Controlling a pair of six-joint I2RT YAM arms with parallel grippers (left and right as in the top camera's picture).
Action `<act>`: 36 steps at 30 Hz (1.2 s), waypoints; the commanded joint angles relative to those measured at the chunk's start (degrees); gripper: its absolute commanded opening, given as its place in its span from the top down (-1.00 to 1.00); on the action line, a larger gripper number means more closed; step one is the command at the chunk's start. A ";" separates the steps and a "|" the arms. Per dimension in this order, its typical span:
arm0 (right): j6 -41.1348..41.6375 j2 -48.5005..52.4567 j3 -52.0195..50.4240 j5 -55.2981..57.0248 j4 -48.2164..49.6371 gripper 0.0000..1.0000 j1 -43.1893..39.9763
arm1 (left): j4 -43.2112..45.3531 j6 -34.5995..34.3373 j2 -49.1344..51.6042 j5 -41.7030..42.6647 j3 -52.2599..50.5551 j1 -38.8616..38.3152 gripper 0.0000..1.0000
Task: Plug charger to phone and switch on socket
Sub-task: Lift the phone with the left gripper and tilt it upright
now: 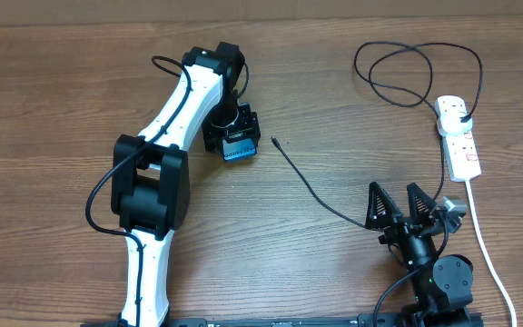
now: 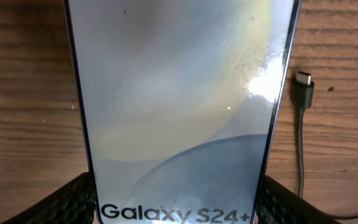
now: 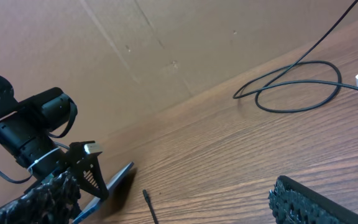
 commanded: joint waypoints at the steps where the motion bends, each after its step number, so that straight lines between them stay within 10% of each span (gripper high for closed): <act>1: -0.48 -0.68 -0.28 -0.11 0.31 -1.00 -0.37 | -1.07 -0.81 0.59 1.97 2.19 -1.07 0.92; 36: -0.48 -0.68 -0.28 -0.11 0.31 -0.99 -0.37 | -18.56 0.68 0.48 13.97 11.52 -3.85 0.91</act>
